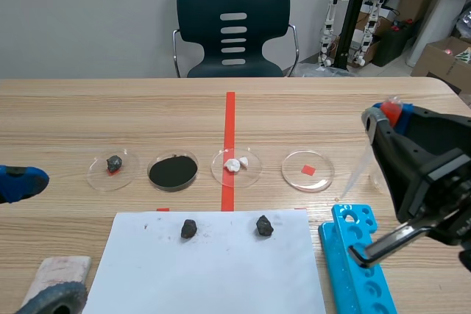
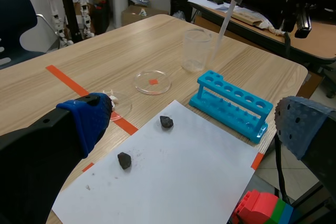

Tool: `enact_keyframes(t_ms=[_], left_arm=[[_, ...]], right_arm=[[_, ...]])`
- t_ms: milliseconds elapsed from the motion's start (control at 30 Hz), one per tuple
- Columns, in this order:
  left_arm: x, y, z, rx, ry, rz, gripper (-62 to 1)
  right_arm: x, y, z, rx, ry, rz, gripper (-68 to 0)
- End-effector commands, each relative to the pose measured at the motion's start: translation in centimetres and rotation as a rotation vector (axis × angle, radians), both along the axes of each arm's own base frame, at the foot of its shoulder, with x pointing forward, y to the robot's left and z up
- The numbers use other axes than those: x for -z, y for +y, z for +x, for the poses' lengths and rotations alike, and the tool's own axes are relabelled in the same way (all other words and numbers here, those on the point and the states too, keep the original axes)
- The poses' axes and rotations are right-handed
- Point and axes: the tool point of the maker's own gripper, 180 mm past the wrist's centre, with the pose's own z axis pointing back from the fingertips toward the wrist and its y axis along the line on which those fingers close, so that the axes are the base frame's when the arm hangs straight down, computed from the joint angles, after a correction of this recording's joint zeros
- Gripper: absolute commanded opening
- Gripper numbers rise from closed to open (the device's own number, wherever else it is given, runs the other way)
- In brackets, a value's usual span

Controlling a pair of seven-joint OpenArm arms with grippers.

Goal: Pick up the dropper by the top with the right hand

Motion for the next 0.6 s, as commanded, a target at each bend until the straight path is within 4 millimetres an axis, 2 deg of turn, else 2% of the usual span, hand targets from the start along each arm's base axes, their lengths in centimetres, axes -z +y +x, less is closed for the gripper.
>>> enact_keyframes(t_ms=[0, 167, 333, 567], left_arm=[[-0.6, -0.2, -0.1, -0.003, -0.006, -0.034, 1.4], [-0.6, -0.2, -0.1, -0.003, -0.006, -0.034, 1.4], [-0.6, -0.2, -0.1, -0.003, -0.006, -0.033, 1.4], [-0.6, -0.2, -0.1, -0.003, -0.006, -0.033, 1.4]], right_arm=[[-1.4, 0.3, 0.0, -0.003, -0.029, 0.018, -67.3], [-2.6, 0.9, -0.6, -0.003, -0.018, 0.021, -67.3], [-3.9, 0.2, -0.7, 0.053, -0.041, 0.039, -67.3], [-3.6, 0.1, -0.8, 0.063, -0.012, 0.056, -67.3]])
